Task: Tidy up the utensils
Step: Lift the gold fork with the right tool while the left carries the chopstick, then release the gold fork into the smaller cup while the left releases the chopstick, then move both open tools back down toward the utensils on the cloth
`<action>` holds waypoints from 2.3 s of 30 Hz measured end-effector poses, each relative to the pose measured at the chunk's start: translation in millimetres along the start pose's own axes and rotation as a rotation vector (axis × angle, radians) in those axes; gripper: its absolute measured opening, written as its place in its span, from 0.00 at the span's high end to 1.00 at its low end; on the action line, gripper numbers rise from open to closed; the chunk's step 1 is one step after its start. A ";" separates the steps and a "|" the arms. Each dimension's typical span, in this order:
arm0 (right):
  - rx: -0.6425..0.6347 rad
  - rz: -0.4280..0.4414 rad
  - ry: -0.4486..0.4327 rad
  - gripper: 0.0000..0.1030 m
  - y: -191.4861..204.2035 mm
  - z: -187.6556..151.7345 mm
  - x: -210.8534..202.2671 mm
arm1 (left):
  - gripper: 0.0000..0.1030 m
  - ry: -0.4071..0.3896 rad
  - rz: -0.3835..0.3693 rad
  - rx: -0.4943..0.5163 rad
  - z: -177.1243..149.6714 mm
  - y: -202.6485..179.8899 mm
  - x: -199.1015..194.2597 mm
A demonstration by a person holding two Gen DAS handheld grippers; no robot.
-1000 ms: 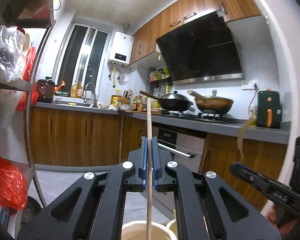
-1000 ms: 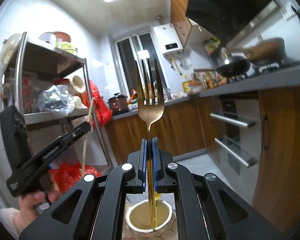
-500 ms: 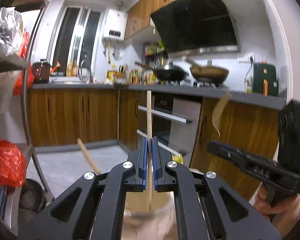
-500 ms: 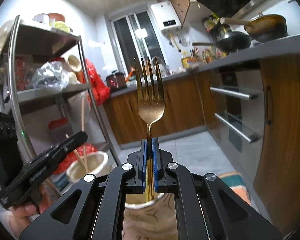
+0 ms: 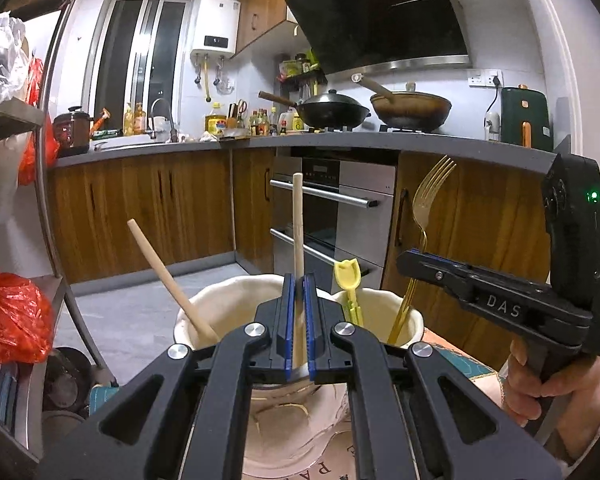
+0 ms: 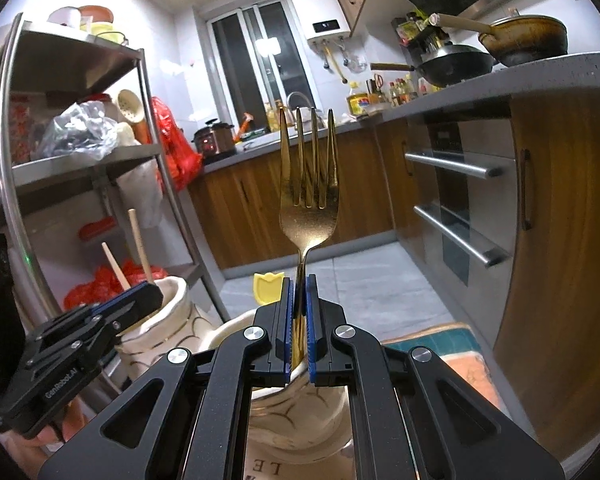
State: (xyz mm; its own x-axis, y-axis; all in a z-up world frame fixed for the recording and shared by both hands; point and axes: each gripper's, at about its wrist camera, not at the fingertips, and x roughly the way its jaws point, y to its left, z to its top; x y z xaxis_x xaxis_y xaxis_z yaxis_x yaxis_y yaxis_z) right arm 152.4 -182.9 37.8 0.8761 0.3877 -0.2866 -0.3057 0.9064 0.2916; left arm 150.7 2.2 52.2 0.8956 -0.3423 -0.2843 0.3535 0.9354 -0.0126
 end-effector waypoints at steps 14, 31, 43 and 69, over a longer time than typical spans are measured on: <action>0.007 -0.021 0.008 0.88 -3.4 -1.4 2.9 | 0.74 -0.026 0.001 -0.015 3.0 4.0 -8.5; 0.062 -0.017 -0.028 0.19 -14.2 7.4 -26.7 | 0.11 -0.102 0.090 -0.015 1.7 0.9 -44.7; 0.039 -0.054 -0.010 0.06 -17.7 -14.1 -80.5 | 0.05 -0.056 0.173 -0.076 -22.7 5.1 -87.8; -0.149 -0.197 0.253 0.08 -23.7 -90.6 -100.5 | 0.05 0.276 0.154 -0.050 -103.3 -41.6 -94.2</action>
State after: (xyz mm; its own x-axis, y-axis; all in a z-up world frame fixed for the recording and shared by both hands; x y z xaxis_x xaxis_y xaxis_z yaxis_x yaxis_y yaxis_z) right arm 37.8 -228.1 -23.0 0.8092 0.2156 -0.5465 -0.2077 0.9751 0.0772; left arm 23.8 4.7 -19.5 0.8280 -0.1657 -0.5358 0.1997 0.9799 0.0054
